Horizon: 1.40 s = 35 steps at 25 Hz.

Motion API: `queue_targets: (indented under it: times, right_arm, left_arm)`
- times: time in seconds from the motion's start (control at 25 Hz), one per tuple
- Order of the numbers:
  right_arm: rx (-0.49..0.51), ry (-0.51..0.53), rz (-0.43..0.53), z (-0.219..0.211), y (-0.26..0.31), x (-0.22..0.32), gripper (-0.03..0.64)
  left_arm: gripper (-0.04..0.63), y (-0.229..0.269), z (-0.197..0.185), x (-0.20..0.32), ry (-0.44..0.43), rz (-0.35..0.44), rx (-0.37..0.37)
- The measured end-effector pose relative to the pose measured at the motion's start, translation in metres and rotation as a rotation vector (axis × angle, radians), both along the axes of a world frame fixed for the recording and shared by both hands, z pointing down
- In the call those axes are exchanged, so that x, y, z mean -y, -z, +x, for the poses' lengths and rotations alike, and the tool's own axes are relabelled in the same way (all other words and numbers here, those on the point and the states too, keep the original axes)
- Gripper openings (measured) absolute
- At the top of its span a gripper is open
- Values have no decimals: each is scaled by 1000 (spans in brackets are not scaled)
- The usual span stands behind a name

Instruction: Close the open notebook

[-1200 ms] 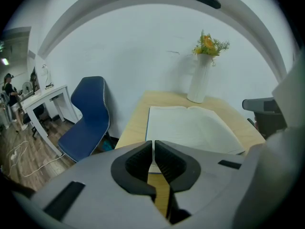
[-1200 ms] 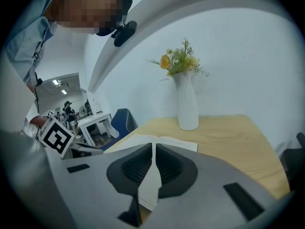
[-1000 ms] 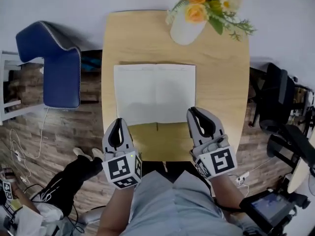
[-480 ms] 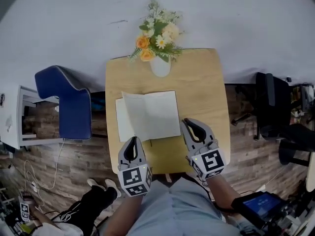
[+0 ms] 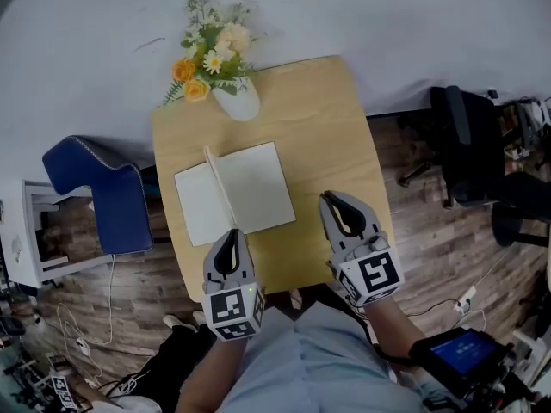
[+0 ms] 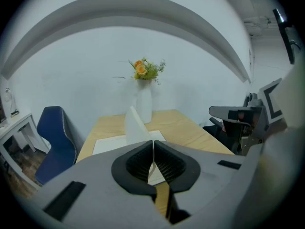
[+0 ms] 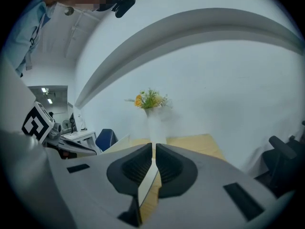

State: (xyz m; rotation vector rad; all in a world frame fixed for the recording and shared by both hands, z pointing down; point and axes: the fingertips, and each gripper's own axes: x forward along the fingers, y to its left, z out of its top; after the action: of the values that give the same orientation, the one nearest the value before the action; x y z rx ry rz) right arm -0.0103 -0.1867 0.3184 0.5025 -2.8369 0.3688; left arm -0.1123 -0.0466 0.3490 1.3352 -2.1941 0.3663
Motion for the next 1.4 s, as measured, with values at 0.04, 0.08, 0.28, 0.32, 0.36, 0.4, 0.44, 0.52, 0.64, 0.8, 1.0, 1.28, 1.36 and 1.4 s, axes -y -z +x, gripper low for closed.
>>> queue_targets:
  times: [0.04, 0.08, 0.28, 0.32, 0.36, 0.4, 0.44, 0.52, 0.64, 0.8, 1.0, 1.28, 1.36, 1.4]
  right_arm:
    - [-1, -18, -5, 5, -3, 4, 52]
    - [-3, -36, -10, 10, -6, 8, 52]
    - [-16, -97, -21, 32, -22, 16, 52]
    - [-22, -108, -25, 37, -25, 16, 52]
    - [-28, -119, -30, 42, -29, 17, 52]
    - [-35, -129, -35, 47, -33, 19, 52]
    - [-40, -139, -40, 50, -37, 20, 52]
    - [-48, -158, -50, 54, -45, 22, 52]
    - [-62, -179, -63, 56, -58, 28, 52]
    - [-99, -199, -81, 65, -91, 40, 52]
    - [-135, -225, -120, 79, -128, 42, 52]
    - [-143, -263, -142, 94, -141, 41, 52]
    - [-139, -268, -143, 98, -140, 40, 52]
    - [-138, -267, -144, 99, -139, 38, 52]
  left_arm:
    - [28, -2, 3, 5, -20, 1, -4]
    - [28, -4, 5, 10, -40, 2, -9]
    - [28, -22, 25, 31, -128, 24, -55]
    - [28, -27, 30, 35, -144, 26, -66]
    - [28, -33, 34, 39, -158, 26, -79]
    - [28, -40, 38, 44, -171, 24, -93]
    - [28, -47, 41, 49, -184, 23, -107]
    - [28, -60, 45, 57, -207, 18, -135]
    - [28, -80, 48, 71, -233, 4, -171]
    - [28, -120, 57, 90, -262, -38, -210]
    - [28, -159, 63, 100, -271, -84, -253]
    - [29, -180, 71, 106, -278, -97, -337]
    - [33, -181, 75, 107, -288, -87, -327]
    - [46, -180, 77, 106, -295, -83, -321]
